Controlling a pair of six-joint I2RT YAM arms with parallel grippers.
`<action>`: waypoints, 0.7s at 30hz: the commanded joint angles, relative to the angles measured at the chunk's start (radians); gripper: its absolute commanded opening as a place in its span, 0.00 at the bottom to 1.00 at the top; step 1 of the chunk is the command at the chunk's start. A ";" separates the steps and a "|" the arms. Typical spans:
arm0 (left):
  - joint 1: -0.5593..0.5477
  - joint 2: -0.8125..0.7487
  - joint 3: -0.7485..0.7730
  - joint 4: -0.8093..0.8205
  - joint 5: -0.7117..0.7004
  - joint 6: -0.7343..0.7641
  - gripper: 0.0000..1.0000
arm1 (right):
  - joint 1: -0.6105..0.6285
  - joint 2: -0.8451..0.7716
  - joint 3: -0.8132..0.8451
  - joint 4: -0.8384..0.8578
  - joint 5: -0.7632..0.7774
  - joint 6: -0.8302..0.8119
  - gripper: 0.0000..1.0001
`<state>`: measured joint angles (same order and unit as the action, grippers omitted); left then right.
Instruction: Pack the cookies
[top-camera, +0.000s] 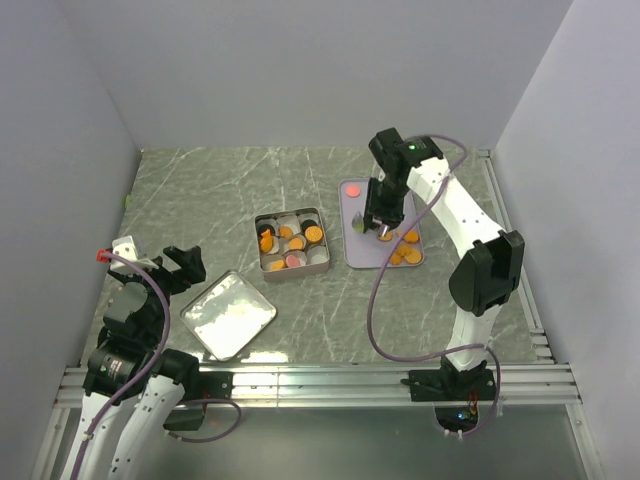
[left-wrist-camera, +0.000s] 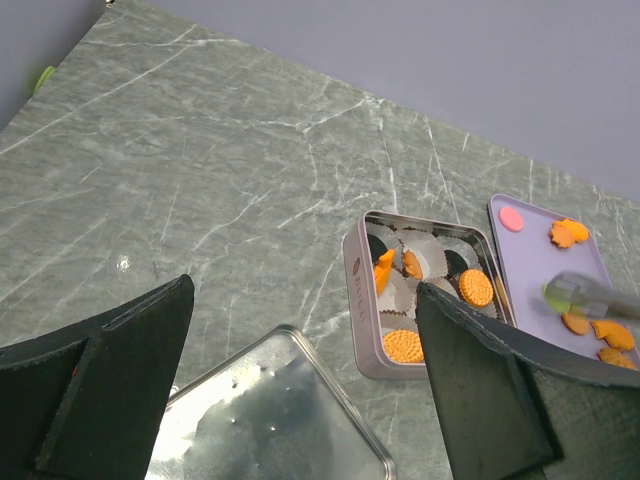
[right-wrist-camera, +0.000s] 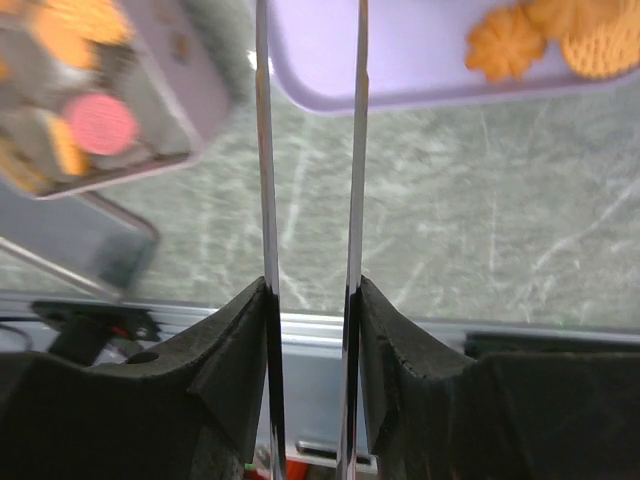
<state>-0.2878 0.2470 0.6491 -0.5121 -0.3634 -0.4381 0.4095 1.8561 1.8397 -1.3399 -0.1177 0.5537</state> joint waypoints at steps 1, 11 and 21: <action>-0.001 0.012 0.000 0.043 0.012 0.012 0.99 | -0.006 0.005 0.122 -0.059 -0.007 0.008 0.41; -0.001 0.012 0.000 0.043 0.017 0.012 0.99 | 0.044 -0.066 0.152 -0.022 -0.169 0.066 0.40; -0.001 0.014 0.000 0.041 0.020 0.012 0.99 | 0.164 -0.129 0.046 0.027 -0.201 0.112 0.40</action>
<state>-0.2878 0.2527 0.6491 -0.5114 -0.3614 -0.4381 0.5453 1.7947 1.9217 -1.3388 -0.2943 0.6388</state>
